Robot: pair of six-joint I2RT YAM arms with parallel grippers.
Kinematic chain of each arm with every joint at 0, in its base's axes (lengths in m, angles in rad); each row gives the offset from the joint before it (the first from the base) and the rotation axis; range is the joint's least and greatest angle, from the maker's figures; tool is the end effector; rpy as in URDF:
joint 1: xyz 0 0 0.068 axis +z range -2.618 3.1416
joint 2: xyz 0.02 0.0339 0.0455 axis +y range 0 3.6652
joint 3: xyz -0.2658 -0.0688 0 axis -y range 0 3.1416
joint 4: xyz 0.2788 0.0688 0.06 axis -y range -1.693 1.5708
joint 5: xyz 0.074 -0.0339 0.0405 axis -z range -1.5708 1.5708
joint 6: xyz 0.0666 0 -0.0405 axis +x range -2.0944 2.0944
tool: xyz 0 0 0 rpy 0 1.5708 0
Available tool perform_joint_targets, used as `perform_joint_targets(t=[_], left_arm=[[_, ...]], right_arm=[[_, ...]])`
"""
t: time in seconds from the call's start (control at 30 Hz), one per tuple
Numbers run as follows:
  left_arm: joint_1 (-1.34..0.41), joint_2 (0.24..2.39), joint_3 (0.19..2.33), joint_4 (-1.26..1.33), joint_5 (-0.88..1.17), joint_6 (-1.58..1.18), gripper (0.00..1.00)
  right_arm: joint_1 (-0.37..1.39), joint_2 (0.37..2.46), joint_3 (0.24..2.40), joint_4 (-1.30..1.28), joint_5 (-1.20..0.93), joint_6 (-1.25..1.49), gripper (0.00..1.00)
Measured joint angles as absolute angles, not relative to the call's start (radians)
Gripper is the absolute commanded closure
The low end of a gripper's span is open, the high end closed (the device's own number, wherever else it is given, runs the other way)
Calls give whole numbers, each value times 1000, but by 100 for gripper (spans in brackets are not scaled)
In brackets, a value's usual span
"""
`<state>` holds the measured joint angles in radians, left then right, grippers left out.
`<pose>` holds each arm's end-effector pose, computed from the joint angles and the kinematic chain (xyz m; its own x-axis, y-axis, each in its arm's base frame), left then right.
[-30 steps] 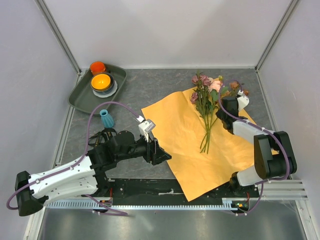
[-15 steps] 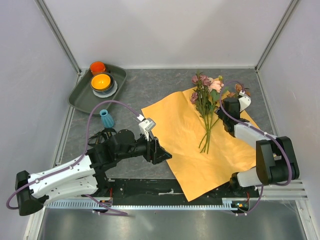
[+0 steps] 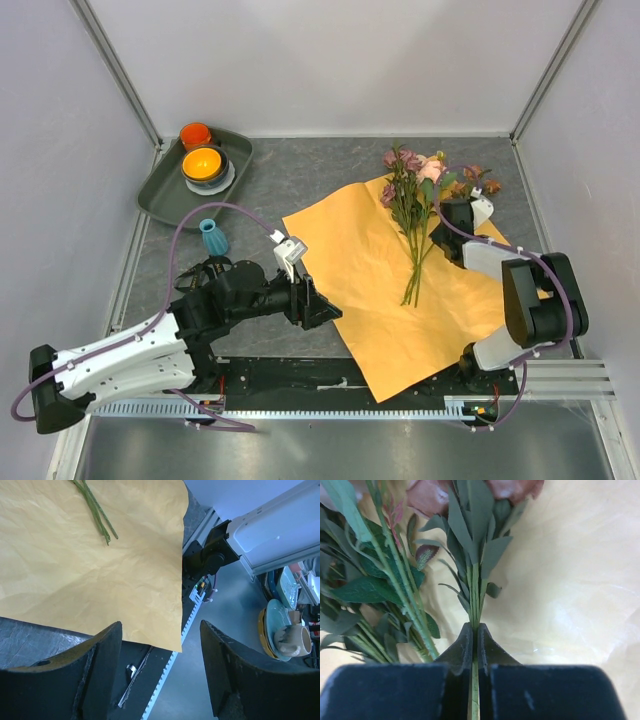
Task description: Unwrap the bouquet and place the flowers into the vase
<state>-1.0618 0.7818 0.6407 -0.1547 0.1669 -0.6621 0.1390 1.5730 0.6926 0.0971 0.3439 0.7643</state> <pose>0.1119 -0.2232 0.2803 -0.6890 -0.0093 -0.7247 0.6529 0.4260 -0.6263 0.3411 0.0250 0.1061 -0.4310 0.5976 -0.6761 0.5602 0.7646 0.3186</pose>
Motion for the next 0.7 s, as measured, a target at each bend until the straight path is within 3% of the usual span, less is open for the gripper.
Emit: perform_joint_targets(t=[0.17,0.3,0.5,0.7], left_arm=[[-1062,760,640,-155,166,-666,29],[-1061,751,642,-160,165,-667,19],[-957,750,724,-260,220,-667,12],[-703,780,850,-282,354,-667,12]], right_arm=[[139,1432,693,77,380,751,100],[139,1263,714,98,336,715,100],[168,1177,787,374,19,667,100],[374,1234,797,662,-265,629,100]])
